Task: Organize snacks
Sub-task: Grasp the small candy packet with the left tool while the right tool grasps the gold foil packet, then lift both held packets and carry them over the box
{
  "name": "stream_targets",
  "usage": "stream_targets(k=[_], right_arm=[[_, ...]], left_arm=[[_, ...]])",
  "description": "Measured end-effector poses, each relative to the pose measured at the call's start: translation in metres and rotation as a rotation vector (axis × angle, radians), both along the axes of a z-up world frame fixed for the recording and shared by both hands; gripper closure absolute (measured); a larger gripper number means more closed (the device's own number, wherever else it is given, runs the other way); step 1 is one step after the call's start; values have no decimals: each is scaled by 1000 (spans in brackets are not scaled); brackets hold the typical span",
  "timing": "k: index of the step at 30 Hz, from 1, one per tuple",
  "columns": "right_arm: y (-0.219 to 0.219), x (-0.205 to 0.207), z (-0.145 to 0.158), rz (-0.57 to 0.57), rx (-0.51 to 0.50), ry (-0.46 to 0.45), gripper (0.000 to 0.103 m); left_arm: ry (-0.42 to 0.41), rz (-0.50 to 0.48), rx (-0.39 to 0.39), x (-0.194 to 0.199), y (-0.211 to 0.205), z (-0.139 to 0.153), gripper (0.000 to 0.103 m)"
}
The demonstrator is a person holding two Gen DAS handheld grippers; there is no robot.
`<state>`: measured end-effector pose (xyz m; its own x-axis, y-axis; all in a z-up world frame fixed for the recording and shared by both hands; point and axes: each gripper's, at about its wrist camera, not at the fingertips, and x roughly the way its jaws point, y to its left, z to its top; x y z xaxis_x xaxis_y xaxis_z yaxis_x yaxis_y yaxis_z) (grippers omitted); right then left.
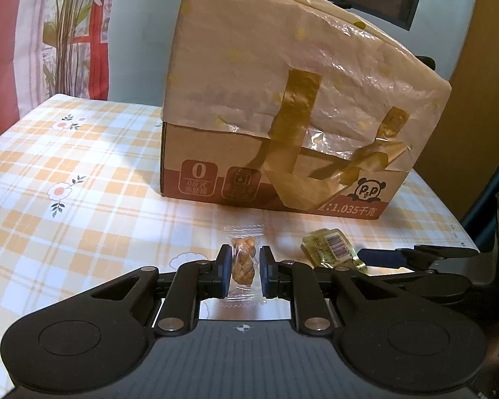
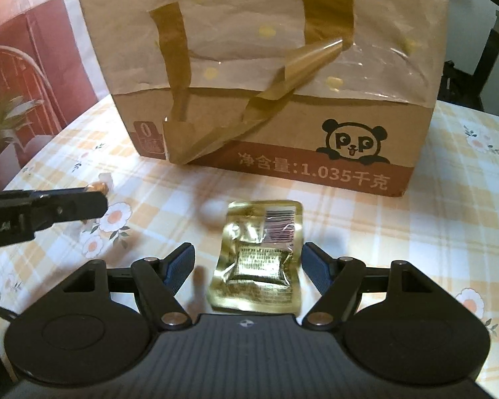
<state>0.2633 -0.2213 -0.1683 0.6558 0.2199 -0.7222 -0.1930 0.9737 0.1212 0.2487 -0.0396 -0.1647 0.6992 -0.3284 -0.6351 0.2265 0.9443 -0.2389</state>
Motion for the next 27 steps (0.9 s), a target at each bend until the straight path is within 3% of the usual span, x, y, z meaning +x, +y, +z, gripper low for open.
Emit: stream_targets(k=[3,5,14,27], right_arm=[[12,-2,-4,8,-73,-26,32],[16,-9,-7,39,-126,-58,38],[-5,-32,-5,20,-44,-121,54],[-25,-52,14,-30,-7,-203,54]], left_arm=[[-1,-2,3,-1,0,0,85],[-3,0,1,-2,1,0,85],[-12,-8,2,-5,1,2,85],[-40,-19,12,-8,0,9,85]])
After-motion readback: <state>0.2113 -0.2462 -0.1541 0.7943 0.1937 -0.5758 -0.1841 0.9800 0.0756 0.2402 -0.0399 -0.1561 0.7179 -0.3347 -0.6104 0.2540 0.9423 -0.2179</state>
